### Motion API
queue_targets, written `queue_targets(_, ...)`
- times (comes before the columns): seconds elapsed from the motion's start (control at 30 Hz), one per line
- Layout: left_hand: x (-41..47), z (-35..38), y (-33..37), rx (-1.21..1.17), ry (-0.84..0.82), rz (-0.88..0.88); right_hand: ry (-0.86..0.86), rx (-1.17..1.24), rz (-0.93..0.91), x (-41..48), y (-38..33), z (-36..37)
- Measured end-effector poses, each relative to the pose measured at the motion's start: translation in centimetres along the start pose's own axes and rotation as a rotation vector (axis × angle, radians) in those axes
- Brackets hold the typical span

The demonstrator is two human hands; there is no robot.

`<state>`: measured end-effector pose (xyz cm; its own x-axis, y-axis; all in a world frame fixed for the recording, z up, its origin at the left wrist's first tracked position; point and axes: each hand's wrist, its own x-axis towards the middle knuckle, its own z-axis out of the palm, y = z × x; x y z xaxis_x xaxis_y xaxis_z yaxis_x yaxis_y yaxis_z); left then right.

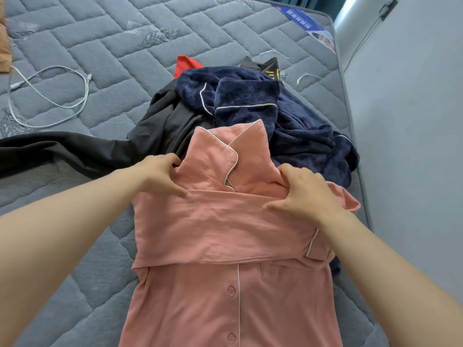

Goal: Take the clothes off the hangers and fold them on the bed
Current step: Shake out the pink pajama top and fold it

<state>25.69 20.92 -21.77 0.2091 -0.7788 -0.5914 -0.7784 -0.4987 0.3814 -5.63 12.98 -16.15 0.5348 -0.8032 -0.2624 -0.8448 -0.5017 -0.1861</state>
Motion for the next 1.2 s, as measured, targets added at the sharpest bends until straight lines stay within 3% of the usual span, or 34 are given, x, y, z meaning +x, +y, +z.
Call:
queue_targets(0.13,-1.3,0.6,-0.6,0.198,0.085,0.038,-0.038,-0.197,-0.005,-0.4,0.3,0.5)
queue_targets(0.23,-2.3,1.6,-0.7,0.158,0.180,0.141,0.058,-0.201,-0.028,-0.9,0.3,1.0)
queue_targets(0.43,-5.1,2.1,-1.5,0.016,0.181,0.230,0.226,-0.143,-0.018,-3.2,0.3,1.5)
queue_targets(0.67,-11.1,3.4,-1.2,-0.024,0.382,0.386,0.258,-0.234,-0.047,-7.8,-0.4,1.1)
queue_targets(0.9,-19.4,7.3,-2.1,-0.025,0.437,0.529,0.560,-0.185,-0.266,-15.8,0.0,3.0)
queue_targets(1.1,-26.7,15.9,-4.6,0.001,0.305,0.715,0.478,-0.100,-0.312,-24.9,1.0,8.3)
queue_targets(1.2,-28.6,22.4,-6.0,0.115,0.122,0.682,0.237,-0.141,-0.247,-29.2,2.2,12.5)
